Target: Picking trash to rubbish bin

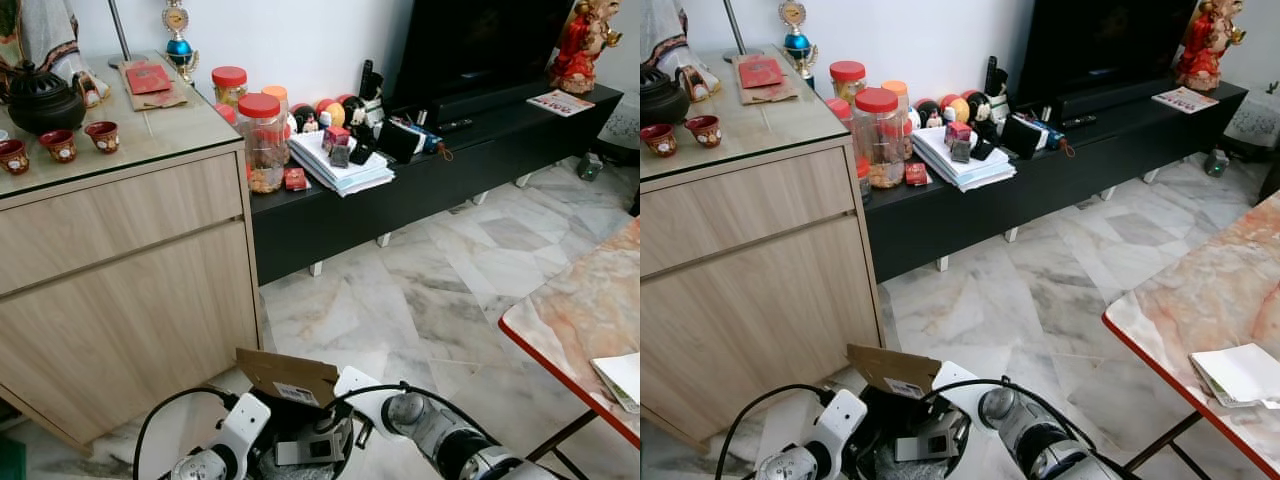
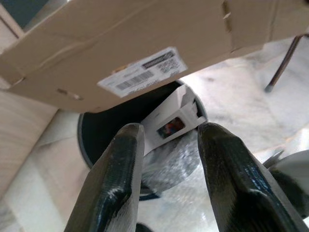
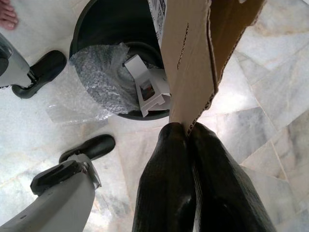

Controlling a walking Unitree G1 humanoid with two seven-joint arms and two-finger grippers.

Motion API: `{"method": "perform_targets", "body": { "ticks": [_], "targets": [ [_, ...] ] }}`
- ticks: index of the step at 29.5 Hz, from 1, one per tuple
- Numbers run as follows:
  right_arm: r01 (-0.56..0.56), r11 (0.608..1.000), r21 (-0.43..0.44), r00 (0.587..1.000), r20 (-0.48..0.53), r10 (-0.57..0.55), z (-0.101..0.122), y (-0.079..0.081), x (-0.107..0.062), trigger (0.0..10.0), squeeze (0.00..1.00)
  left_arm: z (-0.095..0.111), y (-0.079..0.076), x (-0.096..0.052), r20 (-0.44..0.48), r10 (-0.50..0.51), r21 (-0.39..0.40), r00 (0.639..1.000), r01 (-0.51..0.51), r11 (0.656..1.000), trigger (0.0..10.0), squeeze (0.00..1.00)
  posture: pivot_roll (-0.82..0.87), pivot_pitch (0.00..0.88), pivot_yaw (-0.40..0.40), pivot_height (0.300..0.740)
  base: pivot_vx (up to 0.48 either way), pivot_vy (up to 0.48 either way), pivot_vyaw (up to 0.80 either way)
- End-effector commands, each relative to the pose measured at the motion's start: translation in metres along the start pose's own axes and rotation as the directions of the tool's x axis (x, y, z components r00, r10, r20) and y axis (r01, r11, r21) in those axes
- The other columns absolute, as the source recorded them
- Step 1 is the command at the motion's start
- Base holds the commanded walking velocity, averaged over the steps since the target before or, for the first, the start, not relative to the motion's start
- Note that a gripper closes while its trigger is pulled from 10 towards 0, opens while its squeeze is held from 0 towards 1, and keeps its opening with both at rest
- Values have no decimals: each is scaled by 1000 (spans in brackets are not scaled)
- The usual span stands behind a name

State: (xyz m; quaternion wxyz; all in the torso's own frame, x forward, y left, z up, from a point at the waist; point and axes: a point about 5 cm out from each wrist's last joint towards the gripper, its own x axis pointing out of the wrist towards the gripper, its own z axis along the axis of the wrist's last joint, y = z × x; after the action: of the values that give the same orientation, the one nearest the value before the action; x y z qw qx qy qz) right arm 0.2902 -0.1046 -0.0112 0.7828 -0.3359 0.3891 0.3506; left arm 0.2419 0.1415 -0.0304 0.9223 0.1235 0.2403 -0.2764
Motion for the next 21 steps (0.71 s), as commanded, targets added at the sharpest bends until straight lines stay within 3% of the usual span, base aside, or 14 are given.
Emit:
{"method": "perform_targets", "body": {
  "ticks": [1,18,19,20,21],
  "targets": [
    [4,1000,-18,1000,8,-4,4,-3,-1,10000,0,-1,-4,-1,2,-38,7,999,38,999,10000,0,4,78,-110,740,0,0,0],
    [2,999,-40,1000,-2,-2,4,-2,-1,10000,0,-2,-3,-4,-1,-58,-9,998,58,998,10000,0,6,78,-108,740,0,0,0],
    [6,999,-41,1000,-6,-6,3,-3,-1,10000,737,-2,-3,-4,-2,-59,-9,998,59,998,10000,0,6,78,-108,740,0,0,0],
    [6,999,-41,1000,-6,-6,3,-3,-1,10000,1000,-2,-3,-4,-2,-59,-9,998,59,998,10000,0,6,78,-108,740,0,0,0],
    [5,999,-40,1000,-6,-6,2,-3,-1,10000,1000,-2,-3,-4,-3,-58,-9,998,58,998,10000,0,6,78,-108,740,0,0,0]
  ]
}}
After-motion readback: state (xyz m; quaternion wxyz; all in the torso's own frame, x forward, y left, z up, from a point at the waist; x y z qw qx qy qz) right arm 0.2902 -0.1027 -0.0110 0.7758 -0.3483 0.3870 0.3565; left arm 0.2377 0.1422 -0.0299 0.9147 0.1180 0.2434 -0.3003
